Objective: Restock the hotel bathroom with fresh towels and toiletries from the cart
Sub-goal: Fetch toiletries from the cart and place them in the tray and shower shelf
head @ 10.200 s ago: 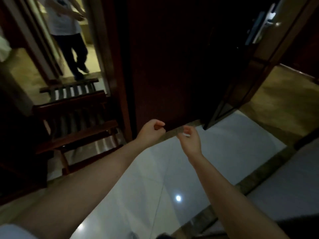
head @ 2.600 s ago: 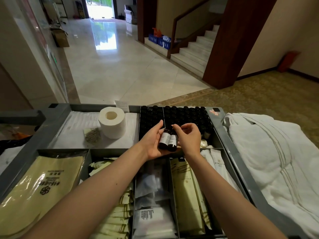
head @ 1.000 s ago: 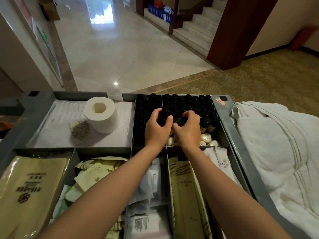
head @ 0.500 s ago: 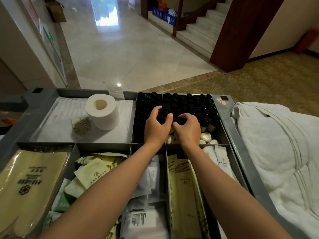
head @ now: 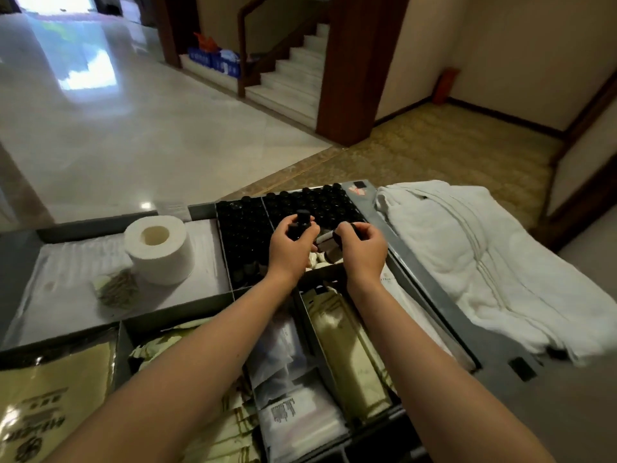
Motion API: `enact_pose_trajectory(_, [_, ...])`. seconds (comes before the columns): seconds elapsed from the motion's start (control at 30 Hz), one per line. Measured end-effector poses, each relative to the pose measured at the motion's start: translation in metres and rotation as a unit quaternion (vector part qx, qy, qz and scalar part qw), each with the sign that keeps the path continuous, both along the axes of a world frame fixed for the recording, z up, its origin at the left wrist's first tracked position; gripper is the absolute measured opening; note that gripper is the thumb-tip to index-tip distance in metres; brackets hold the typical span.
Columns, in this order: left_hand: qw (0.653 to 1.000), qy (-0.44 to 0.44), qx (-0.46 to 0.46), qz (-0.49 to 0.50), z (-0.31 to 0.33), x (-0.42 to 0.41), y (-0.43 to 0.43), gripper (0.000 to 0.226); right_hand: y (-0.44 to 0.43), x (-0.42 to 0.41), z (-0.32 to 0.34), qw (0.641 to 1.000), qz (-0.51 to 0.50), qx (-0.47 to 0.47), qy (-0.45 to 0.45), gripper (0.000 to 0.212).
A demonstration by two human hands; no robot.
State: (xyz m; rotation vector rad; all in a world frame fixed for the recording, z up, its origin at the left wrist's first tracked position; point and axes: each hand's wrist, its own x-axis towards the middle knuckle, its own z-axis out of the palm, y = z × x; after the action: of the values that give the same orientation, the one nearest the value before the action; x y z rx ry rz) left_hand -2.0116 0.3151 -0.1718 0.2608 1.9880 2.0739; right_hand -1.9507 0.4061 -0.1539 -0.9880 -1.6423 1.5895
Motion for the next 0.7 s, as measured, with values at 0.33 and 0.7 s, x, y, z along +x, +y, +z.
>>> enact_pose_trajectory(0.33, [0.903, -0.190, -0.055, -0.380, 0.004, 0.112, -0.008, 0.032, -0.045, 0.145, 0.018, 0.975, -0.224, 0.009, -0.003, 0.012])
enact_pose_trajectory(0.7, [0.694, -0.235, -0.117, -0.671, -0.011, 0.263, -0.040, 0.030, -0.129, 0.316, 0.005, 0.904, -0.418, -0.079, 0.033, 0.019])
